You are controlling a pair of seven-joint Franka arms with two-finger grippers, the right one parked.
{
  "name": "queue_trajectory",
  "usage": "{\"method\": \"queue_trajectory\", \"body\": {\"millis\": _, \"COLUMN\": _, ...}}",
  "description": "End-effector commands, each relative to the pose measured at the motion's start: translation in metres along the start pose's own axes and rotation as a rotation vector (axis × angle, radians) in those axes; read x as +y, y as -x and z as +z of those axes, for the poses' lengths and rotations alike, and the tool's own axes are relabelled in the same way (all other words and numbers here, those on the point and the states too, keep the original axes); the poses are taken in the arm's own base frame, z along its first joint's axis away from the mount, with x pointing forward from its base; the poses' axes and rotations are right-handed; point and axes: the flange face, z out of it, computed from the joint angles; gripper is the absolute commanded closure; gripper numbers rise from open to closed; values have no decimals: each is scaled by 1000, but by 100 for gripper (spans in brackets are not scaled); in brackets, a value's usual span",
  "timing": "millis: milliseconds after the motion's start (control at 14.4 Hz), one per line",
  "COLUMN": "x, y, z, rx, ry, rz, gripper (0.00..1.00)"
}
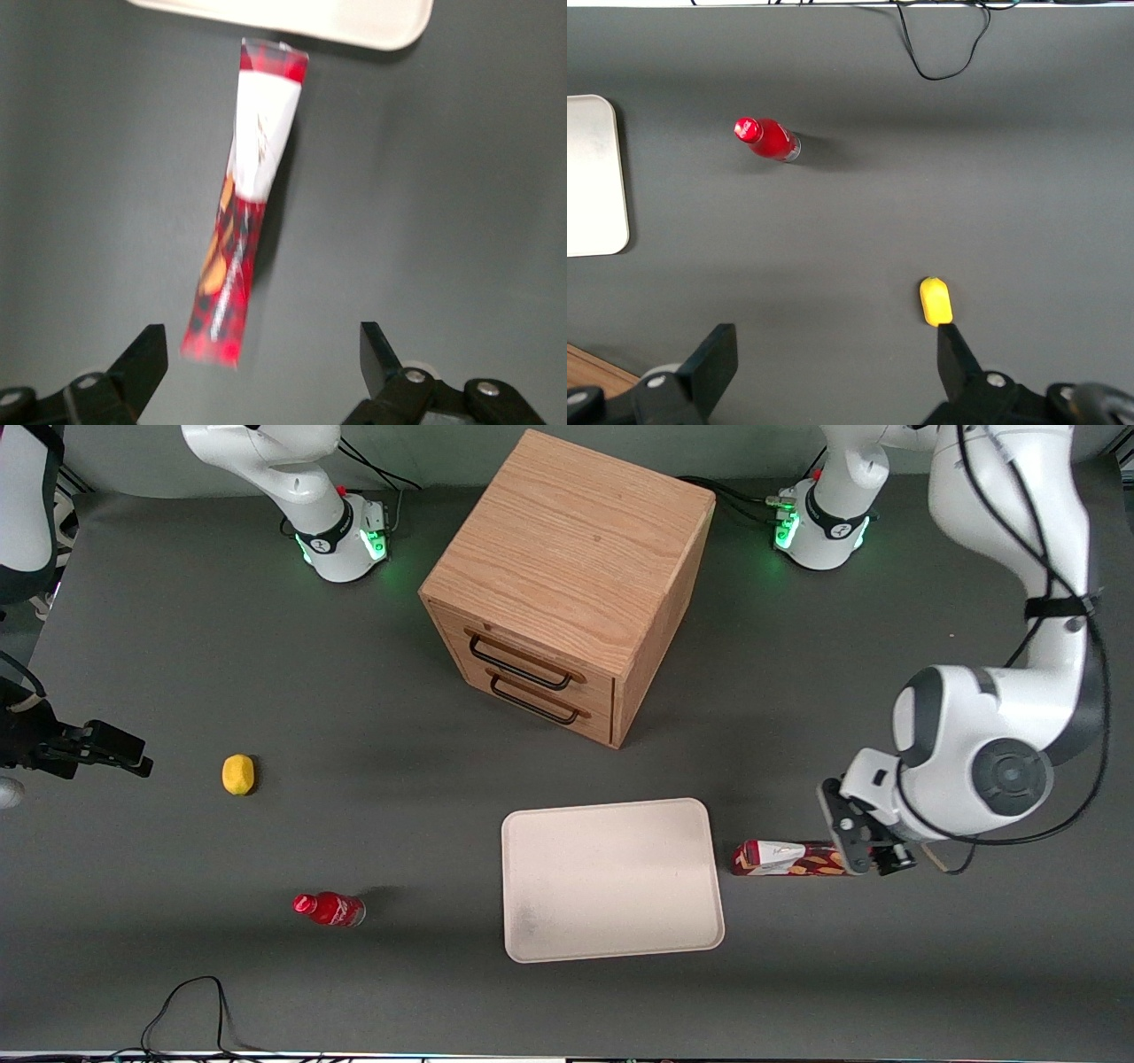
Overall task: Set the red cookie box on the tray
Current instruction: 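Lower the open left gripper around the cookie box and close it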
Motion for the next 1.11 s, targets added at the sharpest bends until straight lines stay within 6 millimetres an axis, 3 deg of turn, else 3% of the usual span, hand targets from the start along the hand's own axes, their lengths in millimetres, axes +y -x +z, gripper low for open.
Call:
{"method": "queue_trajectory", "body": {"millis": 0, "x": -9, "y": -17, "z": 25, "rx": 14, "ry": -23, "rz": 50, "gripper": 4}}
{"method": "queue_trajectory", "body": {"millis": 278, "x": -19, "y": -27, "z": 67, "rx": 29, "ry": -73, "rz": 101, "gripper": 5}}
{"method": "queue_trajectory", "body": {"millis": 557, "x": -24, "y": -34, "z": 94, "rx": 55, "ry": -126, "rz": 91, "gripper": 8}}
{"method": "queue_trajectory", "body": {"millis": 626, "x": -23, "y": -35, "z": 102, "rx": 53, "ry": -132, "rz": 94, "gripper": 14}}
{"method": "queue_trajectory", "body": {"millis": 696, "x": -21, "y": -39, "z": 105, "rx": 48, "ry": -137, "rz": 108, "gripper": 36}}
{"method": "queue_trajectory", "body": {"millis": 765, "x": -21, "y": -40, "z": 104, "rx": 38, "ry": -141, "rz": 156, "gripper": 75}}
{"method": "queue_trajectory", "body": {"millis": 835, "x": -20, "y": -42, "z": 104, "rx": 33, "ry": -144, "rz": 248, "gripper": 100}}
{"method": "queue_trajectory", "body": {"millis": 1043, "x": -22, "y": -35, "z": 104, "rx": 32, "ry": -132, "rz": 278, "gripper": 100}}
